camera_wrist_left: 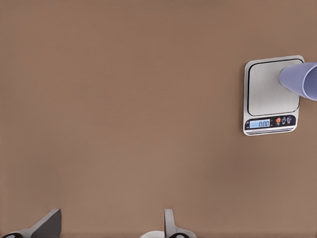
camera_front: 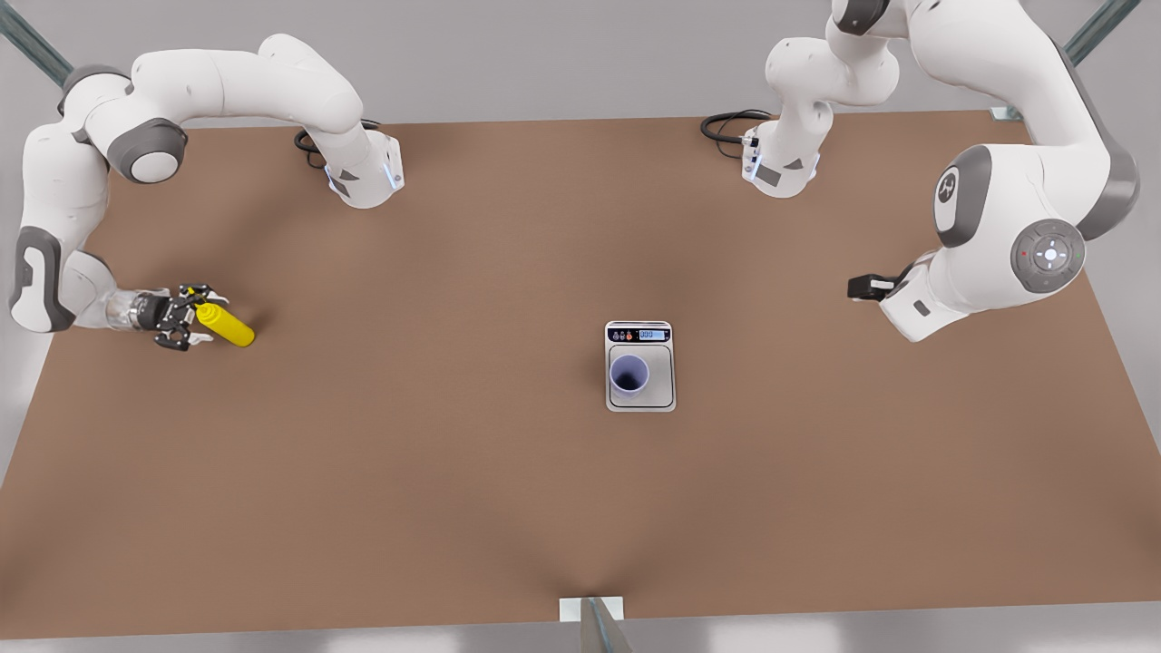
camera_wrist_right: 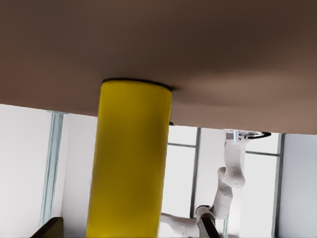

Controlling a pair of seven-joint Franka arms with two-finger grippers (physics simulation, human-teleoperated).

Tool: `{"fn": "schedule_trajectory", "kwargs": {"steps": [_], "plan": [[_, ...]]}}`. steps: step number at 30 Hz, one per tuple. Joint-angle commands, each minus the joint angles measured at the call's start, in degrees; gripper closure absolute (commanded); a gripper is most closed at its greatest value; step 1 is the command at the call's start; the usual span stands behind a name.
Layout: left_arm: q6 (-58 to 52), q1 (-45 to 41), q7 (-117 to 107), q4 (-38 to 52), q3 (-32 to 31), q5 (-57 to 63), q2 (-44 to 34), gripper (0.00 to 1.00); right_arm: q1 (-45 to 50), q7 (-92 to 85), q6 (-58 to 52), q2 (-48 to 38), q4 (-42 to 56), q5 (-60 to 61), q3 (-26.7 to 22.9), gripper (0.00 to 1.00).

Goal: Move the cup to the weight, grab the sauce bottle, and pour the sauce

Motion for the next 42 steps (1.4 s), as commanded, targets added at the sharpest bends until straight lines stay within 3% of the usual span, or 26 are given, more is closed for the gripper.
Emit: {"fn": "schedule_trajectory", "kwargs": {"steps": [1,20,21,22,24,25,26,29,34,42], "plan": [[0.07,0.00,0.00,0.00,0.00,0.00,0.00,0.00,0.01,0.00,0.00,0.00,0.09,-0.09,0.38,0.00],[-0.01,0.00,-0.09,0.09,-0.26,0.00,0.00,0.00,0.71,1.49,3.43,-2.99,-2.46,-5.10,5.92,0.00],[-0.01,0.00,0.00,0.09,-0.26,0.00,0.00,0.00,0.63,1.49,3.43,-3.08,-2.37,-5.10,6.80,0.02],[-0.01,0.00,0.00,0.00,-0.26,0.00,0.00,0.00,0.62,1.49,3.52,-2.90,-2.64,-5.10,6.80,0.15],[-0.01,0.00,-0.09,0.09,-0.26,0.00,0.00,0.00,0.45,1.49,2.99,-2.99,-2.64,-5.54,6.80,0.27],[-0.01,0.00,0.00,0.09,-0.26,0.00,0.00,0.00,0.36,1.49,2.90,-3.08,-2.64,-5.89,6.80,0.46],[-0.01,-0.09,0.00,0.09,-0.26,0.00,0.00,0.00,0.36,1.49,2.90,-2.99,-2.55,-5.89,6.89,0.49],[0.07,-0.09,0.00,0.09,-0.26,0.08,0.26,0.00,0.10,1.41,2.90,-2.99,-2.55,-6.06,6.89,0.69],[0.07,0.00,-0.09,0.18,-0.35,0.17,0.35,0.00,0.01,1.41,1.76,-2.99,-2.02,-5.89,6.98,0.69],[-0.01,-0.09,-0.09,0.18,-0.35,0.17,0.26,0.00,0.27,7.03,2.99,-4.84,0.97,-4.58,11.72,0.64]]}}
